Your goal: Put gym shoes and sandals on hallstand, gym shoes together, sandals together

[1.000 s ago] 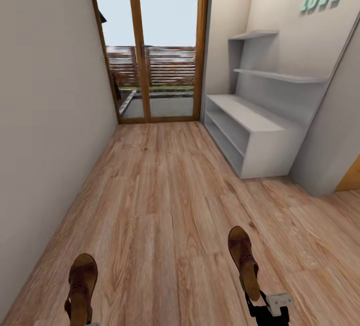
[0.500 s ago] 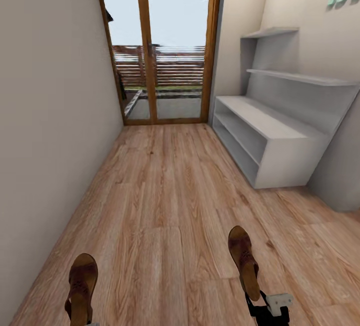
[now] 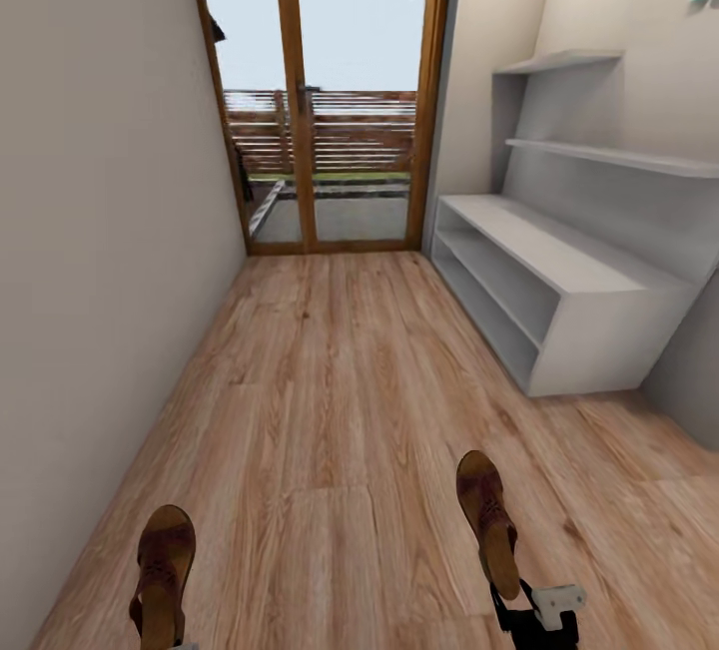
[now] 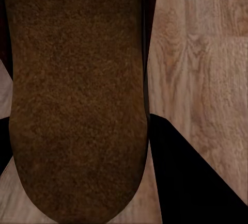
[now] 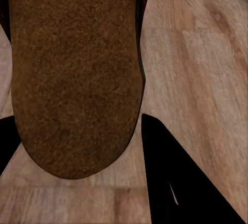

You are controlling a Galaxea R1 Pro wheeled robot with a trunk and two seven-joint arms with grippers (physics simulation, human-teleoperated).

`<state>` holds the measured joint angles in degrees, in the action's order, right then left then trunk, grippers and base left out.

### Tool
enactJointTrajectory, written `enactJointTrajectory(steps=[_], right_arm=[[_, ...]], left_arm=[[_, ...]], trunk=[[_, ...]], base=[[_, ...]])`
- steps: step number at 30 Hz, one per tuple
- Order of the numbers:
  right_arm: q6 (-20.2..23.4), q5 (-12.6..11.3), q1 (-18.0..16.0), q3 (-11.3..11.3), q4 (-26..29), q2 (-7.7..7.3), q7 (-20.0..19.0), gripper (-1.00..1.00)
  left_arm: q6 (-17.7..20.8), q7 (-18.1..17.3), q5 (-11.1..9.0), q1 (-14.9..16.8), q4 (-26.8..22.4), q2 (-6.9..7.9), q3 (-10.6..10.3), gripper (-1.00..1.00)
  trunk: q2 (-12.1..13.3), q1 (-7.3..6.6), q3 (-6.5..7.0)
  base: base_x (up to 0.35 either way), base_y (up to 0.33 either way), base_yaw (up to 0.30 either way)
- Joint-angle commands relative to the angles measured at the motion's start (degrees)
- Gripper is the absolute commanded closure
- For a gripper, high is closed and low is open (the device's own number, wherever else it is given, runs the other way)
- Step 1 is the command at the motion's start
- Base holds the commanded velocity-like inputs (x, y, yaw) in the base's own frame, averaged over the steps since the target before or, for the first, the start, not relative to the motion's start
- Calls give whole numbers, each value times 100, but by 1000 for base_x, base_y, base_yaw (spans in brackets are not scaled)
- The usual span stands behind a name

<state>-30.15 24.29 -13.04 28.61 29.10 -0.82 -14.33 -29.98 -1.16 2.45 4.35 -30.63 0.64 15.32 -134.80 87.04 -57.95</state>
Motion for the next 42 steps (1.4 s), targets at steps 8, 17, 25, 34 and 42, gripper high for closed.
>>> enactJointTrajectory(steps=[8, 17, 25, 34, 42], right_arm=[[-8, 4, -6, 48, 7, -12, -72, 100], [-17, 13, -6, 48, 8, -15, -75, 100], [-17, 22, -6, 48, -2, -7, -70, 100], [-17, 27, -6, 44, -2, -1, -70, 100], [-17, 27, -6, 46, -9, 3, -70, 100]], left_arm=[[-17, -5, 45, 4, 4, -3, 24, 100], [-17, -6, 45, 4, 4, -3, 24, 100], [-17, -7, 53, 4, 12, -3, 23, 100], [-17, -7, 52, 4, 13, -3, 24, 100], [-17, -7, 45, 4, 13, 0, 24, 100]], trunk=[[-2, 2, -5], [-2, 2, -5], [-2, 2, -5], [-2, 2, -5], [-2, 2, -5]], base=[[340, 89, 0], [340, 77, 0], [340, 9, 0], [340, 0, 0], [340, 0, 0]])
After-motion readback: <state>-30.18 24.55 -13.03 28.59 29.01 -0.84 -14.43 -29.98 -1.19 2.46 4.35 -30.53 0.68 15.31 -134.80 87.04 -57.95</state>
